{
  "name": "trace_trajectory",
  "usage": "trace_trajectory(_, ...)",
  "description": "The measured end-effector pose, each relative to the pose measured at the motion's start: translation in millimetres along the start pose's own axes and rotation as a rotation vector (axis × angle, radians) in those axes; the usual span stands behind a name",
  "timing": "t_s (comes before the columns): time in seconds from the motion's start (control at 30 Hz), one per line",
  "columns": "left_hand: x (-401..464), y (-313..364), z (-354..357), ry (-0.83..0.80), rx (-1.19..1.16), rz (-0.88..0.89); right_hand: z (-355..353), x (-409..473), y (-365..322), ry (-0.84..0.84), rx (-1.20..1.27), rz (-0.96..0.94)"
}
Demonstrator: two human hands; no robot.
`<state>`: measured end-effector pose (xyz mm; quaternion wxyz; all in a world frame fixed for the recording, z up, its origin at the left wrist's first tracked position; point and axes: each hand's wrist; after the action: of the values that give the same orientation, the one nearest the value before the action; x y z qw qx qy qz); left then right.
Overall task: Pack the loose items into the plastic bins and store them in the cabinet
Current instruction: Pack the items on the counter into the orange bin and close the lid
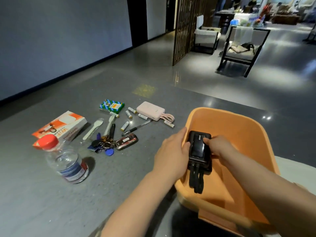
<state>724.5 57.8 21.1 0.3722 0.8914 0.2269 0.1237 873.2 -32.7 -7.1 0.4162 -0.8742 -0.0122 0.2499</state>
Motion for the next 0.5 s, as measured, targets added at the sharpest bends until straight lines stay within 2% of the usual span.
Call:
trace_trajectory(0.13,-6,-5,-2,0.071,-0.055,0.047,-2,-3,8,0.066,-0.131,-0.098)
trace_trajectory(0.23,-10,-40,-17,0.221,-0.061,-0.008,-6,-15,0,0.099,-0.005,-0.132)
trace_trajectory(0.37,-4,-113,-51,0.311,0.193,-0.194,-9,-40,-32,0.196,0.205,-0.356)
trace_trajectory(0.5,7,-155,-67,0.254,0.459,-0.302,11,-59,-64,0.193,0.254,-0.528)
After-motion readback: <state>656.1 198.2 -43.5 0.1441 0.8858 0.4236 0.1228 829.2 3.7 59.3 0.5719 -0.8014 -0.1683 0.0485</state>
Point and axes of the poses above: each hand's wrist, its own x-axis towards the middle knuckle, its own z-axis out of the palm, y = z × x
